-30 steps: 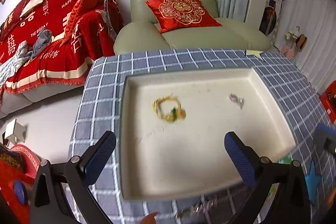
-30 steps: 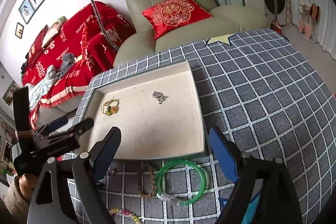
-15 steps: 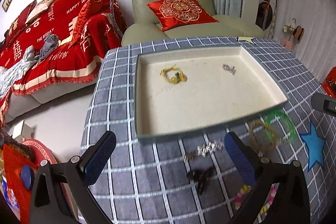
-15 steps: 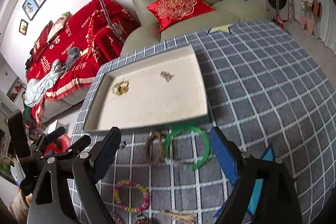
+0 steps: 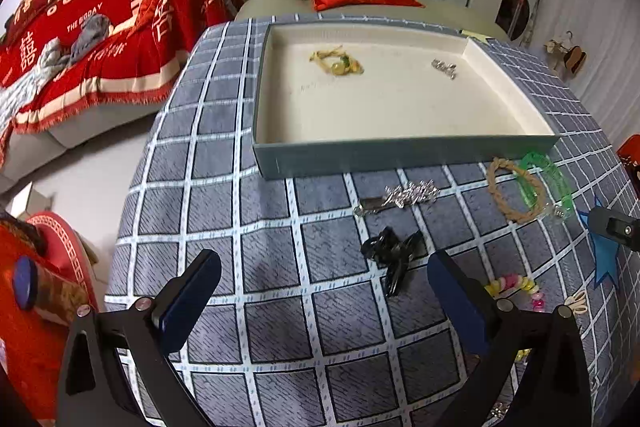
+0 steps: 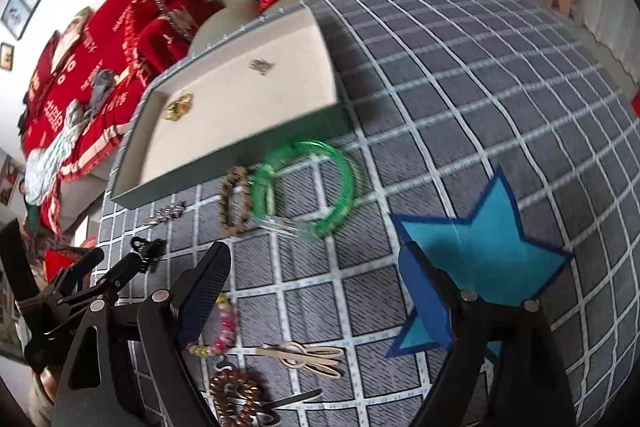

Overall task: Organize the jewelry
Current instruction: 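Withdraw both tools from the tray toward the remaining jewelry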

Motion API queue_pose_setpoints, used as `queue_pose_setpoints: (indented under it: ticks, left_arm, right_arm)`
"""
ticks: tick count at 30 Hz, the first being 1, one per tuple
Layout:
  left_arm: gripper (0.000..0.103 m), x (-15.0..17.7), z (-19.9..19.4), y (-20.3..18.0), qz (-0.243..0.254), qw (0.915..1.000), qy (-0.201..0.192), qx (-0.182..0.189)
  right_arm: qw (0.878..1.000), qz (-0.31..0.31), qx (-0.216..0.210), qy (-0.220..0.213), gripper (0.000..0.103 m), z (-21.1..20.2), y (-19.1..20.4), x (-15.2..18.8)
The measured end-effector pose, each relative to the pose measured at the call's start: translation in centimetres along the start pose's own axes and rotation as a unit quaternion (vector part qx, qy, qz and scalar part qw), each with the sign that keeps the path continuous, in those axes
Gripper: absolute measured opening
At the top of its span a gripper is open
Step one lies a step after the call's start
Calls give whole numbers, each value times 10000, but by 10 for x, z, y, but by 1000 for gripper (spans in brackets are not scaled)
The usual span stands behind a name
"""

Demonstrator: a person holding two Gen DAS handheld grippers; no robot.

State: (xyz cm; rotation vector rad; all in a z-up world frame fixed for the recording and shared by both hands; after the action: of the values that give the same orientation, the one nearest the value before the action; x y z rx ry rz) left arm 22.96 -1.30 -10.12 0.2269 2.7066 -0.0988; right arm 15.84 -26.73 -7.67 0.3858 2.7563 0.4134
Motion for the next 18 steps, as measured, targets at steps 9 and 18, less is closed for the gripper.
queue_pose_setpoints:
  ticks: [9, 18]
  left_arm:
    - [103, -1, 11, -9, 81, 9999, 53, -75]
    - [103, -1, 14, -14, 179, 9998, 30, -131]
  right_arm:
    - [9988, 64, 484, -8, 88, 8, -11, -10]
    - [9976, 4, 696, -6, 86, 24, -4, -32]
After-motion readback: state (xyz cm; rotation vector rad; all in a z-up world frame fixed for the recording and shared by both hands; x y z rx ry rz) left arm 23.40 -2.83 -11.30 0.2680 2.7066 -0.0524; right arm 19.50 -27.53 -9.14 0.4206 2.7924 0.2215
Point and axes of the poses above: each gripper's, at about its wrist camera, not at the fingertips, and z roughly the way its jaws point, y to its left, x to its underside, the point moved 4 cm from there along z, roughly the way its jaws point, and after that the axes turned 9 degrees about y, right-handed, at the moved point
